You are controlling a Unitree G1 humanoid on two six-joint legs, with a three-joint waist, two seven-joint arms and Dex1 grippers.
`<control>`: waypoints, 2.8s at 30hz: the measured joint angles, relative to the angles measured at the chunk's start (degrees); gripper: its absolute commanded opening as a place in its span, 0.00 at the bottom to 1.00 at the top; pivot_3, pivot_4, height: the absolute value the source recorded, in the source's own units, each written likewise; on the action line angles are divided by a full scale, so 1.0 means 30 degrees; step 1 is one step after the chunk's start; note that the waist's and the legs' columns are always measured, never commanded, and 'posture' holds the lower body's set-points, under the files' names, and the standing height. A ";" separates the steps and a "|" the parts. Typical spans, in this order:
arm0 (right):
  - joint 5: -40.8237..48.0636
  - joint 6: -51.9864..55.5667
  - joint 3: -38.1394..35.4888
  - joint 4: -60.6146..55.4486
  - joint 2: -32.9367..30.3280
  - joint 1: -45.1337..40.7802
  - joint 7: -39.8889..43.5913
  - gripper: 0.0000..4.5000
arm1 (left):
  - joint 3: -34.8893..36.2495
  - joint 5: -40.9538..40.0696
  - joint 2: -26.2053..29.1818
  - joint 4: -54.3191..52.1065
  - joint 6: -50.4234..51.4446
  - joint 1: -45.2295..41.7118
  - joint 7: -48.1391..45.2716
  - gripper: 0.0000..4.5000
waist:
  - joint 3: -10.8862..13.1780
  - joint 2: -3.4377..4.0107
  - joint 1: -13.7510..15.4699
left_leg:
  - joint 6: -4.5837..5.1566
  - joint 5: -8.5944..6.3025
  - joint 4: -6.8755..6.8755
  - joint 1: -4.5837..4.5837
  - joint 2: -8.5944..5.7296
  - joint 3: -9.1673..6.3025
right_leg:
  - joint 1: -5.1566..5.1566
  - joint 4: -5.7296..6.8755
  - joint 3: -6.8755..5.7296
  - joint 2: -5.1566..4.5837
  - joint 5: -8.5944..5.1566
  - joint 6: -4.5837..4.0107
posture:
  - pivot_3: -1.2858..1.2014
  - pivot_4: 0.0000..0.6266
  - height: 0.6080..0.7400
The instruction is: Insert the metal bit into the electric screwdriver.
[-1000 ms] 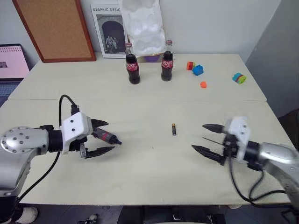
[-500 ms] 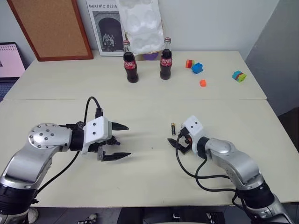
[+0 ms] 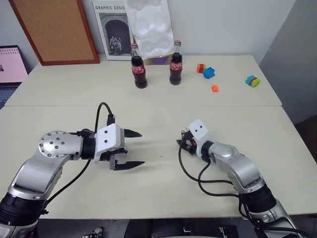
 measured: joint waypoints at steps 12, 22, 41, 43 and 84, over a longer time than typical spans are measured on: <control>-0.0792 -0.0085 -0.0128 -0.1024 -0.1775 0.0399 0.0449 0.07 | -0.0416 -0.0062 -0.0659 -0.0138 0.0350 -0.0685 0.0314 1.00 | -0.0003 -0.0003 0.0056 | 0.0000 0.0000 0.0005 -0.0023 -0.0009 -0.0004 | -0.0001 -0.0016 -0.0006 -0.0007 -0.0001 0.0004 | 0.52 0.24 1.00; -0.0736 0.0367 -0.7496 -0.2709 -0.5854 0.4032 0.0891 0.07 | -0.2471 -0.0784 -0.3941 -0.0360 0.1239 -0.3331 0.1223 1.00 | -0.0004 -0.0004 0.0186 | 0.0000 0.0000 0.0018 -0.0032 -0.0032 0.0021 | 0.0002 -0.0020 0.0016 0.0004 0.0003 0.0021 | 0.52 0.24 1.00; 0.1209 -0.2445 -1.2480 0.4886 -0.5395 0.3005 0.1229 0.51 | -0.6402 0.2136 -0.7584 0.1812 -0.0066 -0.5987 0.1656 1.00 | -0.0041 0.0063 -0.0009 | 0.0002 0.0006 0.0012 -0.0017 -0.0018 0.0126 | 0.0022 0.0005 0.0070 0.0036 0.0016 0.0003 | 0.52 0.24 1.00; 0.1310 -0.2239 -1.2670 0.4516 -0.5498 0.3239 0.1240 0.58 | -0.6403 0.2149 -0.7602 0.1811 -0.0065 -0.5986 0.1656 1.00 | -0.0041 0.0063 -0.0022 | 0.0002 0.0006 0.0017 -0.0017 -0.0024 0.0132 | 0.0023 0.0001 0.0084 0.0029 0.0020 0.0013 | 0.52 0.24 1.00; 0.9688 -0.1626 -0.7826 -1.0482 -1.0684 0.6201 0.9925 0.99 | -0.3502 0.5484 0.4195 0.8586 -0.9236 -0.6367 -0.8321 1.00 | -0.0033 0.0049 0.0073 | 0.0006 0.0003 0.0024 -0.0042 -0.0014 0.0108 | -0.0006 -0.0033 0.0007 0.0077 0.0014 0.0019 | 0.52 0.24 1.00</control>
